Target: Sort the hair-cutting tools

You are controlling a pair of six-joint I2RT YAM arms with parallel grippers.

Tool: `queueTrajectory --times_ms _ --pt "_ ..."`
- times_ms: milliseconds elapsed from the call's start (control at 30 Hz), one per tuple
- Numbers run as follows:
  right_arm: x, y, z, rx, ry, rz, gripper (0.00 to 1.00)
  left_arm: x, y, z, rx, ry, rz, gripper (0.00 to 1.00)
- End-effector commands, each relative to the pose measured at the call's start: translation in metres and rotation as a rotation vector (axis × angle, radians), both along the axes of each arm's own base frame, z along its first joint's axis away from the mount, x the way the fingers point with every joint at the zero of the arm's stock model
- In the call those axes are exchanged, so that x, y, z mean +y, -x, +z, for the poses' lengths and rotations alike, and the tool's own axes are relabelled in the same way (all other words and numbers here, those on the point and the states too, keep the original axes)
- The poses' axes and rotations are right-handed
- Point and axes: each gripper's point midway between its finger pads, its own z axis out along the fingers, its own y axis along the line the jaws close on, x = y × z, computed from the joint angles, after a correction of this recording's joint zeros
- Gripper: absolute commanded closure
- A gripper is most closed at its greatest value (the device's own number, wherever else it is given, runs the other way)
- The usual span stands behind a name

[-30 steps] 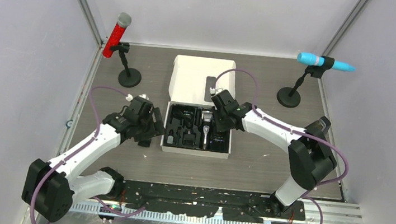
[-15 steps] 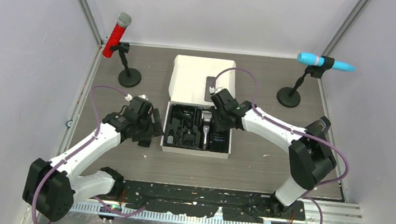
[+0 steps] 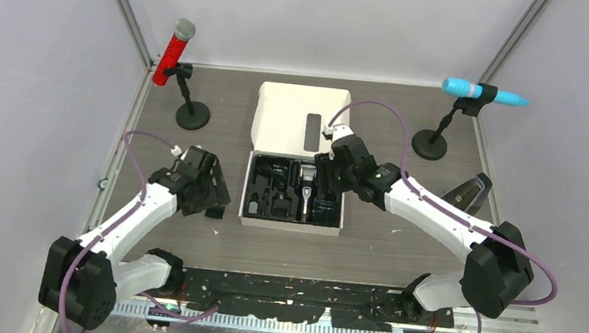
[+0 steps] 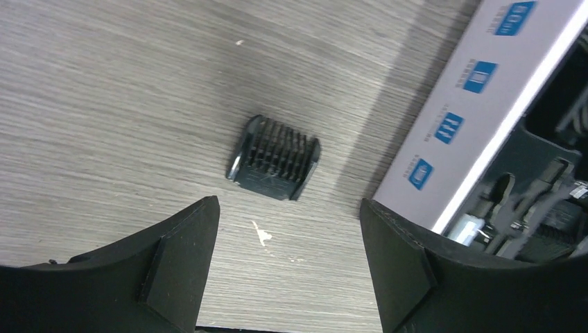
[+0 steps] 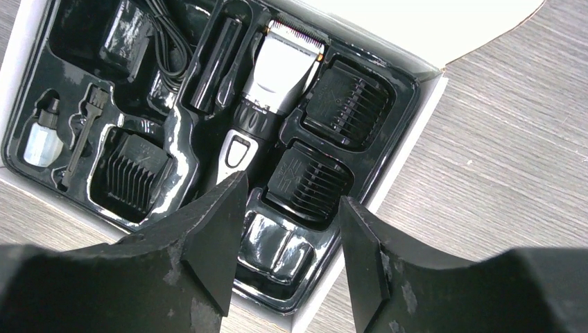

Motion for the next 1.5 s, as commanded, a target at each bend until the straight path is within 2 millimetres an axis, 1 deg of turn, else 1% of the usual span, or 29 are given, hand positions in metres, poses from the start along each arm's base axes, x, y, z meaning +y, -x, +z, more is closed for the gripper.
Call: queueTrajectory --times_ms 0,100,367,633,833,1100,1167,1300,1467 --pt "0.007 -0.004 0.012 -0.045 -0.052 -0.005 0.4 0.015 0.003 -0.013 0.032 -0.047 0.047 0.23" --pt "0.007 -0.004 0.011 -0.044 -0.05 -0.004 0.39 0.018 0.0 -0.019 0.049 -0.067 0.04 0.23" --pt "0.005 -0.004 0.009 -0.048 -0.044 -0.01 0.37 0.008 0.0 -0.042 0.172 -0.056 -0.027 0.24" --pt "0.005 -0.005 0.01 -0.052 -0.044 -0.01 0.36 0.009 -0.003 -0.041 0.19 -0.075 -0.04 0.28" --pt "0.003 -0.004 0.011 -0.058 -0.042 -0.013 0.36 0.005 -0.011 -0.04 0.171 -0.057 -0.036 0.37" --pt "0.001 -0.004 0.01 -0.061 -0.04 -0.014 0.36 0.002 -0.015 -0.039 0.154 -0.043 -0.031 0.53" --pt "0.001 -0.003 0.009 -0.06 -0.04 -0.012 0.36 0.002 -0.016 -0.038 0.148 -0.042 -0.031 0.59" --pt "0.001 -0.003 0.009 -0.061 -0.04 -0.013 0.36 0.0 -0.017 -0.035 0.133 -0.031 -0.033 0.66" --pt "0.0 -0.003 0.011 -0.064 -0.042 -0.013 0.36 0.0 -0.017 -0.031 0.109 -0.023 -0.024 0.71"
